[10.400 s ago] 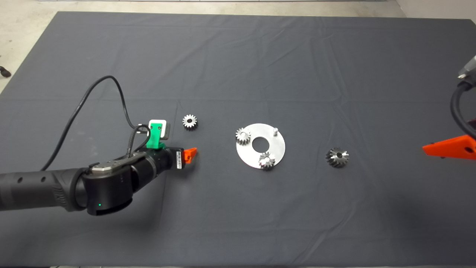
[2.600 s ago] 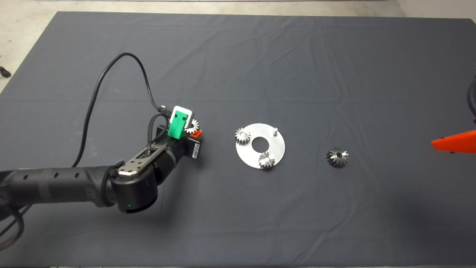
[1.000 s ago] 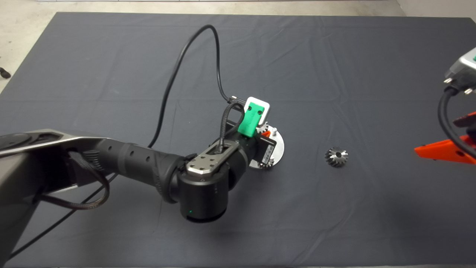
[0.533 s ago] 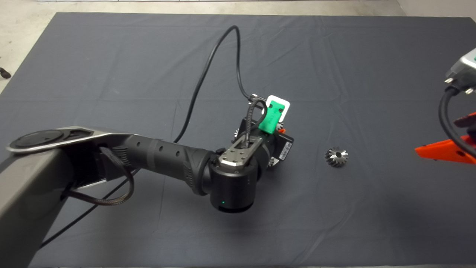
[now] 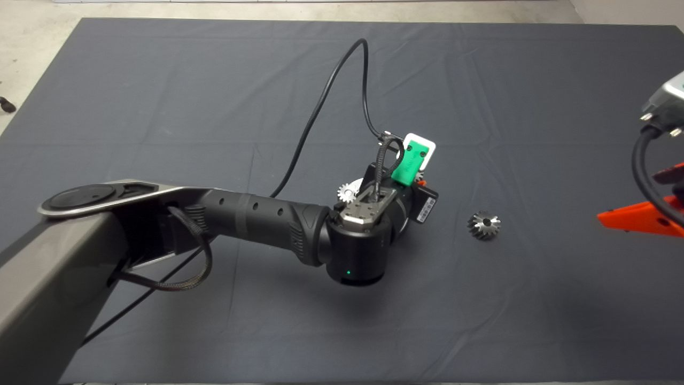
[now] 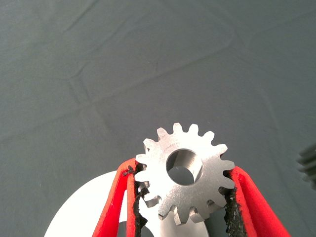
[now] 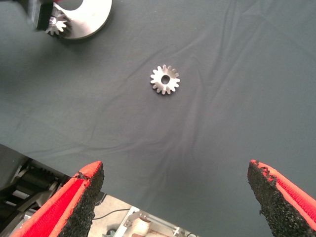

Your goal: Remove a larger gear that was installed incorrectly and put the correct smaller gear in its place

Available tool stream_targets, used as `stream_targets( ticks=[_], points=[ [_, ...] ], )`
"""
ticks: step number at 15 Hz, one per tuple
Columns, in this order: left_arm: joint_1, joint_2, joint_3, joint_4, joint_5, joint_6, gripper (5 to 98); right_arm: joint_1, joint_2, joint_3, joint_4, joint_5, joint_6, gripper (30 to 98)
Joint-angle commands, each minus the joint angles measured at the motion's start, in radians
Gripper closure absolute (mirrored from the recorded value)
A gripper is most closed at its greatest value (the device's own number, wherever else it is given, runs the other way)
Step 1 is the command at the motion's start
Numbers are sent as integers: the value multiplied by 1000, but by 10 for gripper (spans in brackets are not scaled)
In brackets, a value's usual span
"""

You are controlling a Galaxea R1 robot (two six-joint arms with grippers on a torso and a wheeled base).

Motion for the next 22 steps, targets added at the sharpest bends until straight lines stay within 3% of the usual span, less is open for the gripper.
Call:
stream_targets(
  ticks=[1,2,5,11,14,22],
  points=[
    [-20,1,-4,15,-24,3,735,16,1,5,29,-27,2,512],
    [-19,-1,-4,15,-36,3,735,16,1,5,29,-27,3,512],
    [-14,1,-22,21,-37,0,736,16,1,5,29,-28,3,512],
    [-6,1,-62,47,-88,-8,736,16,0,7,29,-29,5,512],
    [34,9,-84,98,-88,-9,736,16,0,7,29,-28,5,512],
    [40,13,-97,106,-97,-8,737,16,-5,7,29,-30,5,512]
  ],
)
